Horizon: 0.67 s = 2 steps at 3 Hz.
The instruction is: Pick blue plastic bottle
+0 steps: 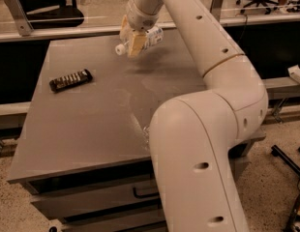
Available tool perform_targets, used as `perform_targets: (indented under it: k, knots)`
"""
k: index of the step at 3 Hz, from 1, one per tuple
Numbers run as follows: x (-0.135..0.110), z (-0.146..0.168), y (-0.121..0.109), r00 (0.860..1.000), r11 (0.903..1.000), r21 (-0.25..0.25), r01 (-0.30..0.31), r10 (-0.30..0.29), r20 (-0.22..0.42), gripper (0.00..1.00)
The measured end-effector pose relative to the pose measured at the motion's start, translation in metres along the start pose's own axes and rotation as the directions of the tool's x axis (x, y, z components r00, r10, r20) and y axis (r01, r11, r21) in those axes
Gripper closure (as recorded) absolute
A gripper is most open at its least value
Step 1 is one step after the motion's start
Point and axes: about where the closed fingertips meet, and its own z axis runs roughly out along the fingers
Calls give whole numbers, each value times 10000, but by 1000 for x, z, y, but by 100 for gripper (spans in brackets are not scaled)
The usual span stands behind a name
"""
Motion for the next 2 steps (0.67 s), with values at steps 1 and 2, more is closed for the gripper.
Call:
perform_targets:
  k: [1,2]
  knots:
    - [-7,-39,-3,9989,9980,623,90,-118,453,100]
    - [-7,-38,-3,9989,9980,622,89,-118,455,100]
